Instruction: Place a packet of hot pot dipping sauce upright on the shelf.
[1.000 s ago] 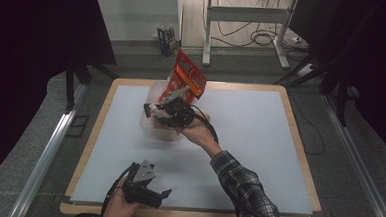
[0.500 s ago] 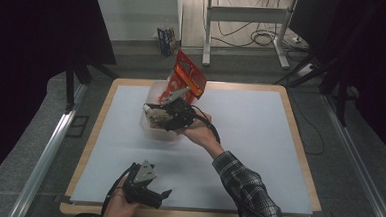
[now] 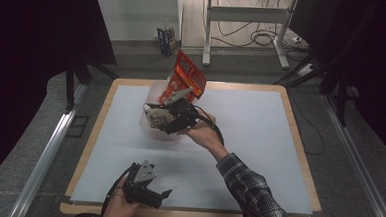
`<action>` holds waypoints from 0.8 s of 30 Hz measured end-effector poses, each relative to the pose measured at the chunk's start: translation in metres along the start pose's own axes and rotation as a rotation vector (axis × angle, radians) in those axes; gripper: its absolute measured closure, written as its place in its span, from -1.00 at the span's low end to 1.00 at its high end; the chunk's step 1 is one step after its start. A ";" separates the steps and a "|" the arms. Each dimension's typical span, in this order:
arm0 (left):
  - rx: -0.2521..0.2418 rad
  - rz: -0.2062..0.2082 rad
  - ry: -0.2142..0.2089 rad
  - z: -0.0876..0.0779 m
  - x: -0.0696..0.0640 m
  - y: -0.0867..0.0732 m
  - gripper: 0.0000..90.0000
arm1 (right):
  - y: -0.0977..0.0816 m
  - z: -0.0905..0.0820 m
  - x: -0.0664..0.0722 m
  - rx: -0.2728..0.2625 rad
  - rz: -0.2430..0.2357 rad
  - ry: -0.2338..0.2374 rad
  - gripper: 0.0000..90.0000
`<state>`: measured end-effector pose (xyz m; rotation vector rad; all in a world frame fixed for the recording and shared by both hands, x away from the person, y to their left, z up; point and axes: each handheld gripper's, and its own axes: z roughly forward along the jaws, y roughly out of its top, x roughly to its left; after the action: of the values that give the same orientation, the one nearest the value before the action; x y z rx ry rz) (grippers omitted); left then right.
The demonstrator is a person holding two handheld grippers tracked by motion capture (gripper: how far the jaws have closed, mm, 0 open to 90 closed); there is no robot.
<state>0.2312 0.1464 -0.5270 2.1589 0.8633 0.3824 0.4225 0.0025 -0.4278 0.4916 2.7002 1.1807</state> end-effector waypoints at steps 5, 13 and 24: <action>-0.002 -0.002 -0.003 0.000 0.000 0.000 -0.99 | -0.004 -0.003 0.001 0.003 -0.002 0.010 -0.53; -0.001 -0.001 -0.005 0.000 0.000 0.000 -0.99 | -0.014 -0.009 0.001 -0.014 0.005 0.010 -0.69; 0.002 0.000 -0.009 0.002 -0.001 0.000 -0.99 | -0.030 -0.020 0.001 -0.054 0.089 0.024 -0.83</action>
<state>0.2313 0.1452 -0.5281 2.1609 0.8588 0.3715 0.4093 -0.0298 -0.4367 0.5997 2.6842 1.2860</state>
